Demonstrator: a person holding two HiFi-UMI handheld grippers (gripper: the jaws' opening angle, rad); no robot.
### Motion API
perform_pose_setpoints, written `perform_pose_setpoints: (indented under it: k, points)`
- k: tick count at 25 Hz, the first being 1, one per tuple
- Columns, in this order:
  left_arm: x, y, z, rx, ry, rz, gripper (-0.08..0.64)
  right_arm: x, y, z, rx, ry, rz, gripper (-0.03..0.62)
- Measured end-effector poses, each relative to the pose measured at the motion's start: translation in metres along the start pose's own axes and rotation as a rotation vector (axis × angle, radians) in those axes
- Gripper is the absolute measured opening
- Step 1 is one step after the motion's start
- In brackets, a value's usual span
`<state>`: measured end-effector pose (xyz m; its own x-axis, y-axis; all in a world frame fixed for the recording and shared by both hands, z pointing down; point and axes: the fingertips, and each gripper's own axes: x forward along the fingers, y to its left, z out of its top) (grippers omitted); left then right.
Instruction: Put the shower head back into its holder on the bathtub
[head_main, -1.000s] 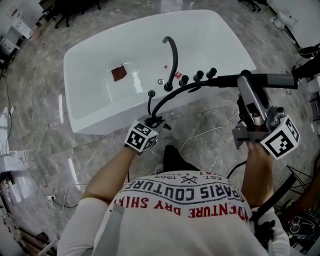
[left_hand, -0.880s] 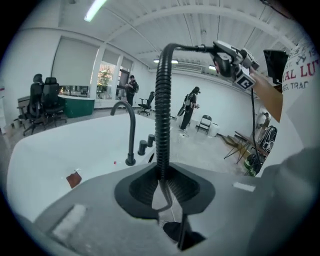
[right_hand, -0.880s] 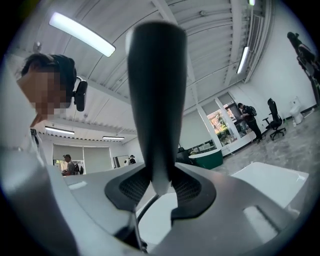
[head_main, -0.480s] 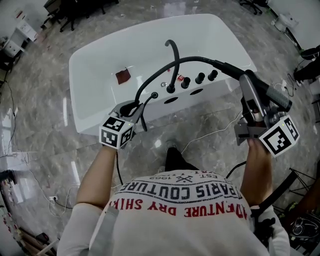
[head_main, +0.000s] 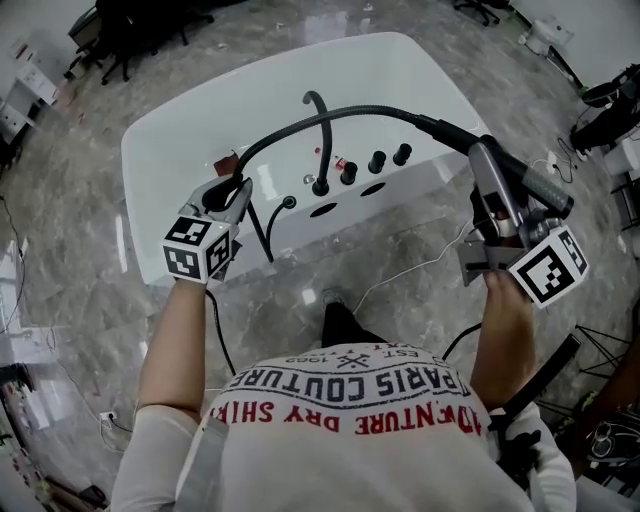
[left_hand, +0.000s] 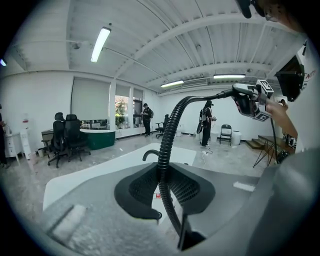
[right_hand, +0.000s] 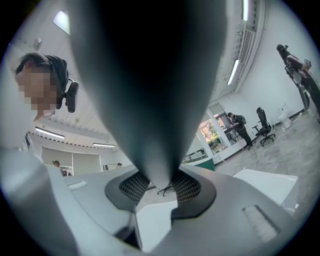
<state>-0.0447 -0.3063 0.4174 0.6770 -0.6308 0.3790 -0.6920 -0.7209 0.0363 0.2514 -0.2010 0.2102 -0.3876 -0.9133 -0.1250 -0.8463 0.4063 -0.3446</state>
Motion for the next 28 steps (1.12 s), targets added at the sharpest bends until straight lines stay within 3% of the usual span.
perform_pose_setpoints:
  k: [14,20,24,28]
  points:
    - [0.027,0.037,0.111,0.077,-0.164,0.067,0.063,-0.004,-0.038,0.007,-0.038,0.010,-0.066,0.137]
    - [0.030,0.046,0.164,0.111,-0.245,0.080,0.063,0.007,-0.045,0.013,-0.038,0.000,-0.051,0.137]
    - [0.034,0.049,0.177,0.133,-0.256,0.085,0.063,0.015,-0.050,0.014,-0.039,0.003,-0.040,0.137]
    - [0.046,0.058,0.167,0.121,-0.232,0.087,0.063,0.025,-0.057,0.012,-0.038,0.013,-0.042,0.137]
